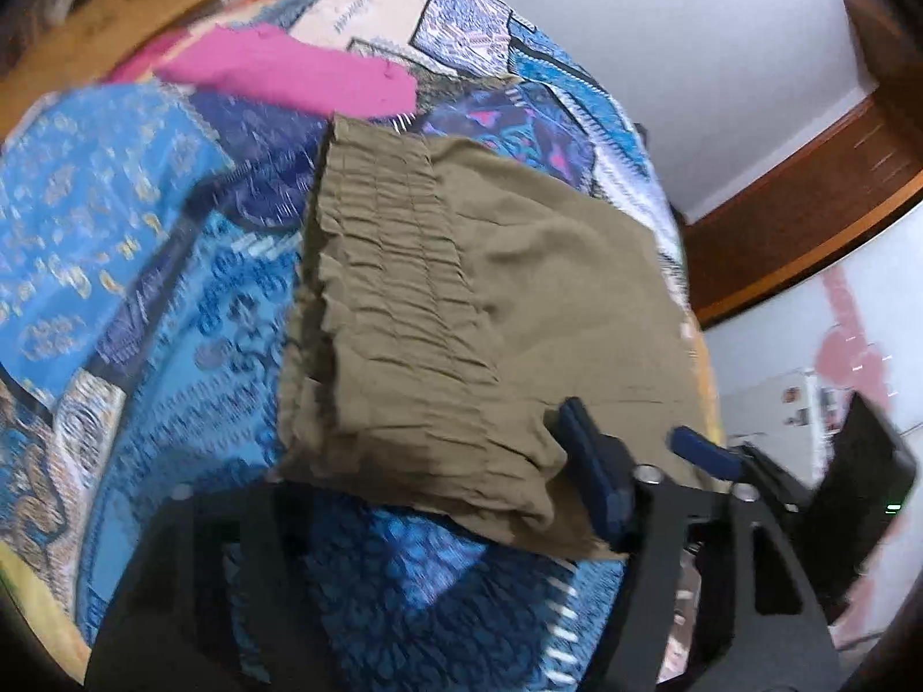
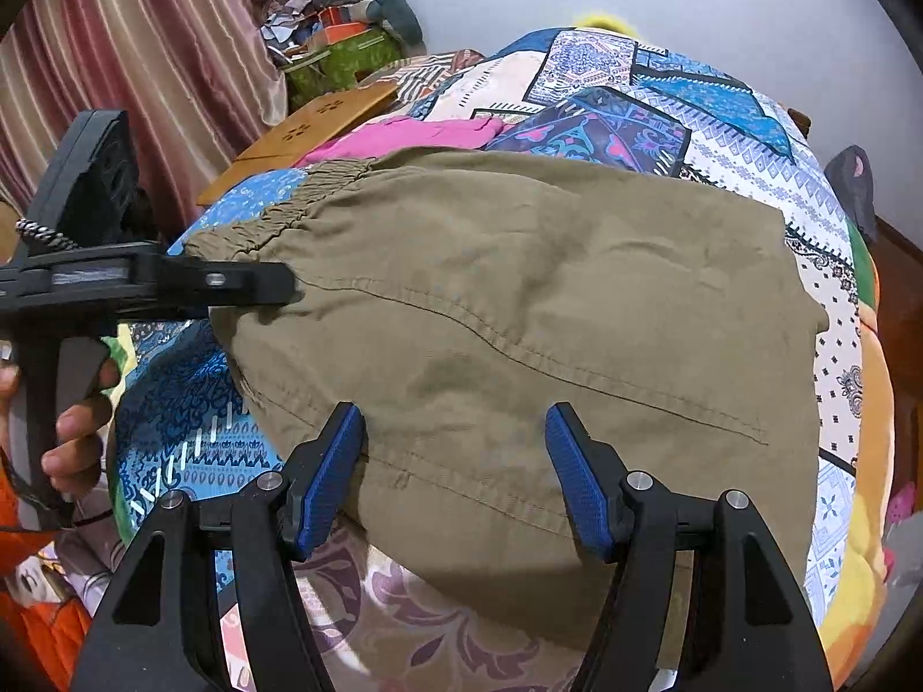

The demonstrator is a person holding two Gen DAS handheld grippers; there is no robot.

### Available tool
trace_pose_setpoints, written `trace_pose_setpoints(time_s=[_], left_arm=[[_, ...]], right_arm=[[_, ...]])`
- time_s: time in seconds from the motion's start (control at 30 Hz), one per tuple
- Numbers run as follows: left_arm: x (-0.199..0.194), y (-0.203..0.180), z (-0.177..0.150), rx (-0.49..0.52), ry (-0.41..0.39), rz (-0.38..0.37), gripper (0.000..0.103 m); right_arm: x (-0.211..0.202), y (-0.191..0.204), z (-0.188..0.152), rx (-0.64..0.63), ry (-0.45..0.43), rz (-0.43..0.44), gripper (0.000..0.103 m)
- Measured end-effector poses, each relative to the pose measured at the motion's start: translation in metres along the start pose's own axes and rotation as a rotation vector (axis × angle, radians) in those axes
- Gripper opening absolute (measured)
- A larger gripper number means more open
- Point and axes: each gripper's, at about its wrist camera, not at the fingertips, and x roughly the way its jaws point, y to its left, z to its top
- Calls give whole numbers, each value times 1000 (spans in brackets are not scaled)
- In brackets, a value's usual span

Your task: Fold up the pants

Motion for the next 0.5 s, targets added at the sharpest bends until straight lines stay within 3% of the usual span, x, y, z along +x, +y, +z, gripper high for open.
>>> trace_pose_setpoints(time_s=[0.17, 0.27, 0.4, 0.5], left_arm=[[-14, -23, 5, 145, -97, 96, 43], [-33, -30, 8, 208, -169, 146, 35], [-58, -40, 15, 283, -283, 212, 33], [-80, -45, 12, 335, -352, 252, 32]], right_arm=[[-3, -4, 10, 32, 29, 28, 63], [-11, -7, 19, 59, -18, -3, 63], [-16, -11, 34, 97, -94, -55, 63], [4, -4, 42, 96, -50, -51, 63]])
